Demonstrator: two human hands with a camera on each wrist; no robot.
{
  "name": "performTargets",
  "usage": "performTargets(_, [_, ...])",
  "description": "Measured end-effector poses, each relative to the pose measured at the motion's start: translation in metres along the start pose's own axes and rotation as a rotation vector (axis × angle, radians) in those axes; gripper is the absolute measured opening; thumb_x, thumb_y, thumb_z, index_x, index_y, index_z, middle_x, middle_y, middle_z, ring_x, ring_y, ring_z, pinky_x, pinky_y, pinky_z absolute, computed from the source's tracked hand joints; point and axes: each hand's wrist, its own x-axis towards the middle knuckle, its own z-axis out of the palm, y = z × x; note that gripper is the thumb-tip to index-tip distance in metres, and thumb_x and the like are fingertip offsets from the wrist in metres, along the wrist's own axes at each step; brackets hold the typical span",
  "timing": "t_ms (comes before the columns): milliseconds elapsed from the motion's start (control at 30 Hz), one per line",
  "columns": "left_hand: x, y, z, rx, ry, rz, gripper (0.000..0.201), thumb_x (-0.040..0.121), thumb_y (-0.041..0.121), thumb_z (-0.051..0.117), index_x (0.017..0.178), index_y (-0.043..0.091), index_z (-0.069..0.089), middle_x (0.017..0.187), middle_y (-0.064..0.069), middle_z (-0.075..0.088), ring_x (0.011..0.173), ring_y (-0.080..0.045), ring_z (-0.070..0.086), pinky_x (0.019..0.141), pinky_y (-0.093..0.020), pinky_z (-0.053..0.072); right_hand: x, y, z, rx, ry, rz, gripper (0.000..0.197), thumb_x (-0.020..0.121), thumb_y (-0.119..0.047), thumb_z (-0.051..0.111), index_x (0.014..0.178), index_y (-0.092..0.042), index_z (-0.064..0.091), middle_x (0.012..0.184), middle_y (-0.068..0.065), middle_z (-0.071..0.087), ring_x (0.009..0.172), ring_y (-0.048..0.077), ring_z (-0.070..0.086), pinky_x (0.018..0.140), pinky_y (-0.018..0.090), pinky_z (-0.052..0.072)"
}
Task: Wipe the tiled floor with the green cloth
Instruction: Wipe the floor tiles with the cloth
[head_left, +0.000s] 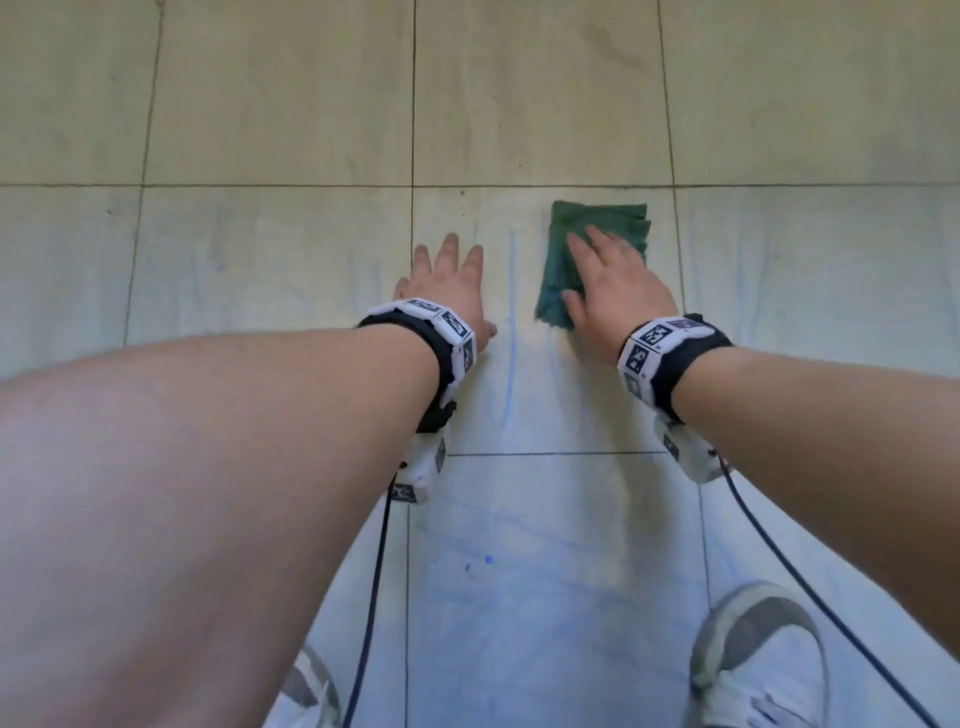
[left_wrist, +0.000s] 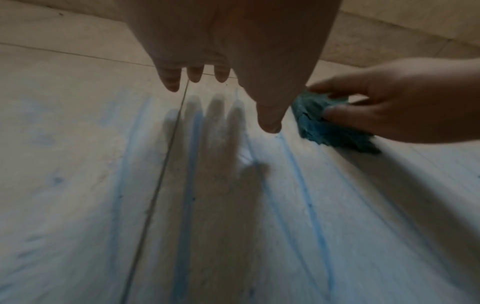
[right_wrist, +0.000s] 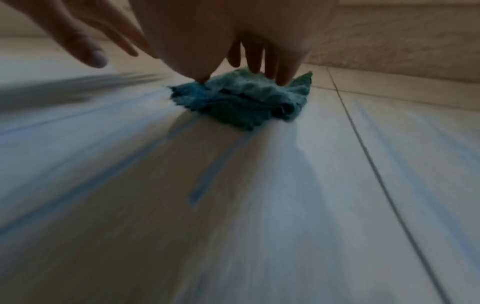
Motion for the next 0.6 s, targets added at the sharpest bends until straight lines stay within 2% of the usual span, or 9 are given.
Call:
performTargets(67, [0.010, 0.005, -0.002, 0.006, 0.038, 0.034, 0.092, 0.091, 0.043, 0.064, 0.158, 0.023, 0.003, 0.165, -0.004, -0.005, 0.151, -0.035, -0.001, 0.120, -0.051, 0.020, 0.020, 0.005, -0.006, -0.040, 0.030, 0.017, 0.070, 0.103, -0.035, 0.044, 0.159, -0.011, 0.010, 0.166, 0.011, 0.005, 0.153, 0.032, 0.004, 0.123, 0.042, 0.013])
performTargets(133, [0.011, 0.010, -0.007, 0.035, 0.041, 0.078, 0.093, 0.091, 0.043, 0.064, 0.158, 0.022, 0.002, 0.165, -0.004, -0.006, 0.151, -0.035, -0.001, 0.119, -0.052, 0.021, 0.030, 0.007, -0.013, -0.122, -0.035, 0.030, 0.073, 0.104, -0.037, 0.040, 0.159, -0.008, 0.002, 0.166, 0.014, -0.002, 0.152, 0.035, -0.003, 0.124, 0.043, 0.005])
performTargets(200, [0.010, 0.013, -0.007, 0.052, 0.005, 0.083, 0.096, 0.091, 0.042, 0.066, 0.158, 0.022, 0.000, 0.165, -0.004, -0.007, 0.151, -0.035, -0.002, 0.118, -0.053, 0.022, 0.034, 0.009, -0.014, -0.131, -0.111, 0.036, 0.074, 0.104, -0.040, 0.038, 0.159, -0.009, -0.002, 0.166, 0.014, -0.006, 0.152, 0.036, -0.004, 0.124, 0.043, 0.003])
performTargets(267, [0.011, 0.013, -0.001, 0.012, -0.036, 0.027, 0.102, 0.088, 0.039, 0.071, 0.157, 0.024, -0.002, 0.165, -0.003, -0.009, 0.151, -0.034, -0.005, 0.117, -0.055, 0.022, 0.036, 0.007, -0.004, -0.084, -0.178, 0.085, 0.077, 0.103, -0.044, 0.037, 0.159, -0.012, -0.005, 0.166, 0.012, -0.010, 0.152, 0.035, -0.007, 0.124, 0.046, 0.006])
performTargets(400, [0.019, 0.005, 0.014, -0.029, -0.057, -0.014, 0.106, 0.083, 0.033, 0.077, 0.157, 0.026, 0.001, 0.165, -0.001, -0.012, 0.151, -0.033, -0.009, 0.116, -0.059, 0.022, 0.049, -0.005, 0.022, -0.080, -0.091, 0.121, 0.077, 0.102, -0.047, 0.031, 0.158, -0.013, -0.009, 0.165, 0.010, -0.017, 0.151, 0.035, -0.015, 0.122, 0.052, 0.000])
performTargets(600, [0.020, 0.010, 0.006, -0.066, -0.100, -0.022, 0.105, 0.085, 0.029, 0.076, 0.157, 0.024, 0.000, 0.164, -0.001, -0.018, 0.150, -0.034, -0.015, 0.115, -0.062, 0.019, 0.100, -0.009, -0.003, -0.114, -0.083, 0.077, 0.077, 0.101, -0.048, 0.031, 0.158, -0.016, -0.010, 0.165, 0.010, -0.017, 0.151, 0.036, -0.014, 0.122, 0.055, 0.001])
